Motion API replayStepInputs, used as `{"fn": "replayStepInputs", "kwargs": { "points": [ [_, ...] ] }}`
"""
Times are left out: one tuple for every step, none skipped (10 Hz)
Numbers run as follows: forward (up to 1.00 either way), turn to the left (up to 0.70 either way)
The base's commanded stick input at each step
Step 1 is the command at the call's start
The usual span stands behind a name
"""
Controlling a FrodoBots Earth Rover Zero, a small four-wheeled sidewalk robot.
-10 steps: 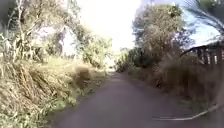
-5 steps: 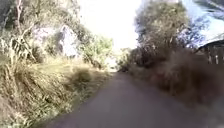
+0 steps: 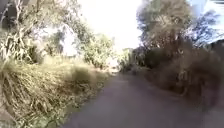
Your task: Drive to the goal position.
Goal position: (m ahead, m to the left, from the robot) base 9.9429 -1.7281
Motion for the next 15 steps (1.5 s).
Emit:
{"fn": "replayStepInputs", "kwargs": {
  "points": [
    [0.70, -0.35],
    [0.70, -0.35],
    [0.70, -0.35],
    [0.70, -0.35],
    [0.70, -0.35],
    [0.70, -0.35],
    [0.70, -0.35],
    [0.70, -0.35],
    [0.70, -0.35],
    [0.70, -0.35],
    [0.70, -0.35],
    [0.70, -0.35],
    [0.70, -0.35],
    [0.70, 0.00],
    [0.70, 0.00]
  ]
}}
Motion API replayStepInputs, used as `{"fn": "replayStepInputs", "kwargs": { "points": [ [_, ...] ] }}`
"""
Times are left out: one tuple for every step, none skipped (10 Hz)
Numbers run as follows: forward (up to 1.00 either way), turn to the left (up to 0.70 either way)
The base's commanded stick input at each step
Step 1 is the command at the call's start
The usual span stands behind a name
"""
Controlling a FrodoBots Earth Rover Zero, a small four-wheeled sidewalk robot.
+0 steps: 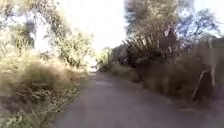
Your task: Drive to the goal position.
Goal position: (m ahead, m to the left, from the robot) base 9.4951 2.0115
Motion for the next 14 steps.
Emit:
{"fn": "replayStepInputs", "kwargs": {
  "points": [
    [0.70, 0.00],
    [0.70, 0.00],
    [0.70, 0.00],
    [0.70, 0.00],
    [0.70, 0.00],
    [0.70, 0.00],
    [0.70, 0.00],
    [0.70, 0.00],
    [0.70, 0.00],
    [0.70, 0.00],
    [0.70, 0.00],
    [0.70, 0.00],
    [0.70, 0.00],
    [0.70, 0.00]
  ]
}}
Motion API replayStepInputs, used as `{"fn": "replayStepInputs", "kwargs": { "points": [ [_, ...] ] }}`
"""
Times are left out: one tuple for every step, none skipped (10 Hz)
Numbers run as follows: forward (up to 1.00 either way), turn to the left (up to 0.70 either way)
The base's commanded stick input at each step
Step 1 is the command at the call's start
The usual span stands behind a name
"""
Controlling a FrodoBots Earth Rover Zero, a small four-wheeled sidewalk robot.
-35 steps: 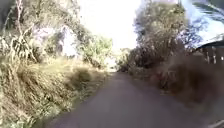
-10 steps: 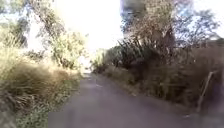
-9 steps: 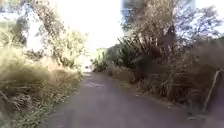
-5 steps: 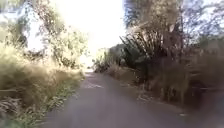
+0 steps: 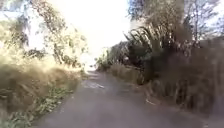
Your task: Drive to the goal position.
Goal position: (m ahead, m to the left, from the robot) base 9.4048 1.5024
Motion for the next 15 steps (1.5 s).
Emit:
{"fn": "replayStepInputs", "kwargs": {
  "points": [
    [0.70, 0.00],
    [0.70, 0.00],
    [0.70, 0.00],
    [0.70, 0.00],
    [0.70, 0.00],
    [0.70, 0.00],
    [0.70, 0.00],
    [0.70, 0.00],
    [0.70, 0.00],
    [0.70, 0.00],
    [0.70, 0.00],
    [0.70, 0.00],
    [0.70, 0.00],
    [0.70, 0.00],
    [0.70, 0.00]
  ]
}}
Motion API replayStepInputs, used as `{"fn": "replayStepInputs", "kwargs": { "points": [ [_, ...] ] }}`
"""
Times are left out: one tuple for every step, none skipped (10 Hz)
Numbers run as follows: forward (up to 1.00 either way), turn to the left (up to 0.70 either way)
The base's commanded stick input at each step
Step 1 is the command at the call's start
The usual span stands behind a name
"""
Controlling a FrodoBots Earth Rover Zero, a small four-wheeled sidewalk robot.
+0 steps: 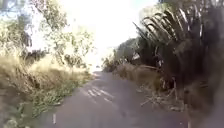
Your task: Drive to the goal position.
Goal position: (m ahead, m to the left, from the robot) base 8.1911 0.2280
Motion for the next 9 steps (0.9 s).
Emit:
{"fn": "replayStepInputs", "kwargs": {
  "points": [
    [0.70, 0.00],
    [0.70, 0.00],
    [0.70, 0.00],
    [0.70, 0.00],
    [0.70, 0.00],
    [0.70, 0.00],
    [0.70, 0.00],
    [0.70, 0.00],
    [0.70, 0.00]
  ]
}}
